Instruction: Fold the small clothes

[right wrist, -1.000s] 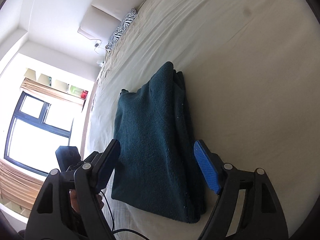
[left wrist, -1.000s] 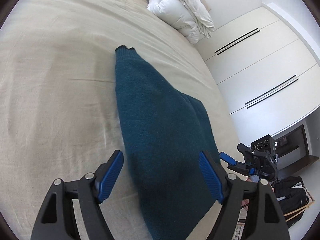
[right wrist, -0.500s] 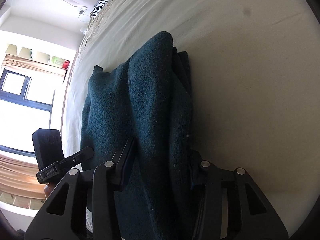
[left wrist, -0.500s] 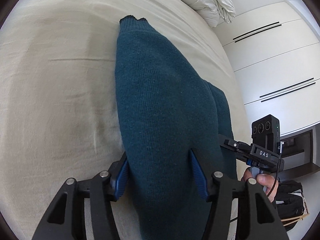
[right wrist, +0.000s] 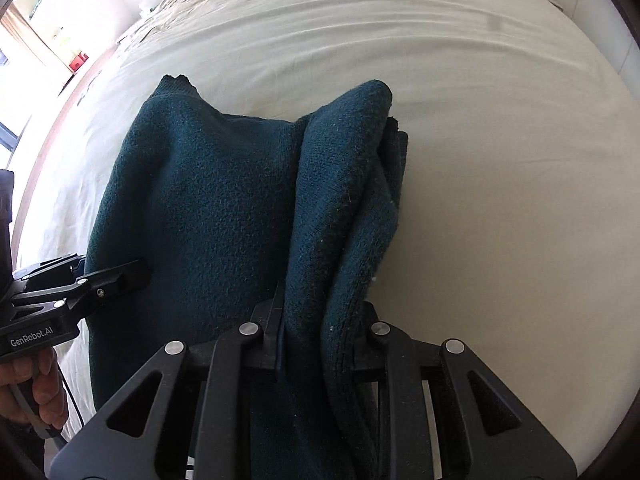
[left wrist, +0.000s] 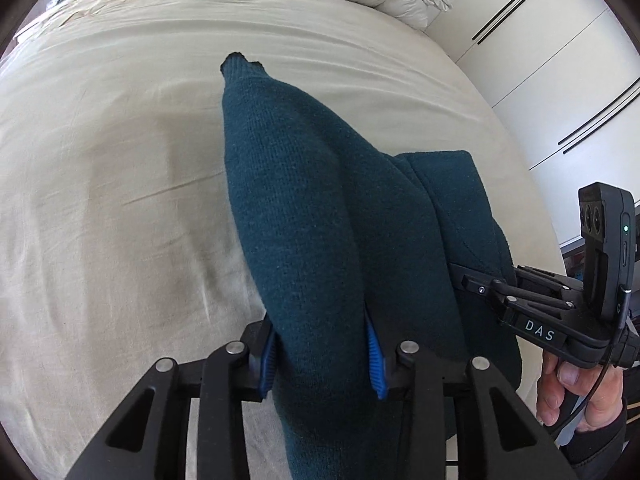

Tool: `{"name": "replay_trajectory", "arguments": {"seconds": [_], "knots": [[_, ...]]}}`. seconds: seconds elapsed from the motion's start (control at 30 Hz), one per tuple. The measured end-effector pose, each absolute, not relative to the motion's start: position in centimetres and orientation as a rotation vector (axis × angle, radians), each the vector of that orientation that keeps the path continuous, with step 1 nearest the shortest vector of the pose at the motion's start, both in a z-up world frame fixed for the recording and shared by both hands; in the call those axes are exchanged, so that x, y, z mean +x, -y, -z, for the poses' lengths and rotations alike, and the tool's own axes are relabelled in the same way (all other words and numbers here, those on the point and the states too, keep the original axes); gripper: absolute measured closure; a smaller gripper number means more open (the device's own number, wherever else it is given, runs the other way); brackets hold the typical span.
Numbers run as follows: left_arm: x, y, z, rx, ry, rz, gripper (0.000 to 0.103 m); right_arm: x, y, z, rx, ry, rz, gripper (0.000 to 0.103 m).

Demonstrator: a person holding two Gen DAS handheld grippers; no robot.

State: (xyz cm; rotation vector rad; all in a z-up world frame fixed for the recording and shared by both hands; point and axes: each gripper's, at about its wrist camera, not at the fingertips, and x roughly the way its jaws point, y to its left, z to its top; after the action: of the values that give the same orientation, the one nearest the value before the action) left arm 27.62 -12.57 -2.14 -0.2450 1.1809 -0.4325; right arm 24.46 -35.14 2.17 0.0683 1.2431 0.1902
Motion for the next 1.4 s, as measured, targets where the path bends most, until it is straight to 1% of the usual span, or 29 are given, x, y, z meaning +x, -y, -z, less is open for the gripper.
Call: {"name": "replay_trajectory", "arguments": {"seconds": [0.27,0.37,0.5,0.6,0.73,0.9,0.97,1.0,1.1,1.13,1.17,1.2,1.3,1.4], "knots": [[21.7,8.2,-4.5,-0.178,-1.086,0.430,0.064,18.9,31.0,-8.6,0.010,-1.136,-0.251,0.084],[18.7,5.3,-6.1,-0.180,-1.075,0.428,0.064,16.0,29.1,-10.6,-0.001,-1.111,-0.296,0.084],[14.3,2.1,-6.9,-0.177,-1.073,0.413,0.064,11.8,26.3,-12.0,-0.013,-1.096,-0.358,0.084],[11.5,-0.6,-6.3,-0.197,-1.080,0.392,0.063,9.2,24.6,-12.0,-0.009,-1.099,-0.401,0.084],[8.9,-3.5,-3.7,-0.225,-1.106,0.368,0.063,6.4,23.0,-10.4,0.005,-1.126,-0.438,0.084],[7.8,-4.4,1.5,-0.259,-1.177,0.372,0.062,6.1,23.4,-5.9,0.090,-1.208,-0.462,0.084],[7.5,-4.6,3.8,-0.276,-1.205,0.368,0.060,6.8,25.0,-3.6,0.123,-1.255,-0.460,0.083],[7.6,-4.7,4.6,-0.288,-1.204,0.366,0.057,6.9,25.6,-2.6,0.139,-1.268,-0.449,0.083],[7.4,-5.0,5.1,-0.333,-1.177,0.368,0.054,8.4,26.3,0.3,0.258,-1.276,-0.457,0.079],[7.1,-5.0,5.1,-0.325,-1.168,0.368,0.052,8.5,27.1,0.7,0.294,-1.275,-0.459,0.072],[7.0,-5.1,5.2,-0.318,-1.161,0.367,0.050,7.7,27.5,1.4,0.314,-1.272,-0.456,0.059],[6.6,-5.1,5.3,-0.322,-1.153,0.367,0.046,7.5,28.2,1.7,0.331,-1.268,-0.455,0.056],[5.5,-6.0,5.9,-0.378,-1.139,0.360,0.037,6.1,29.0,2.2,0.440,-1.244,-0.490,0.055],[4.8,-7.1,5.2,-0.422,-1.106,0.359,0.037,5.1,30.2,1.9,0.530,-1.223,-0.471,0.052]]}}
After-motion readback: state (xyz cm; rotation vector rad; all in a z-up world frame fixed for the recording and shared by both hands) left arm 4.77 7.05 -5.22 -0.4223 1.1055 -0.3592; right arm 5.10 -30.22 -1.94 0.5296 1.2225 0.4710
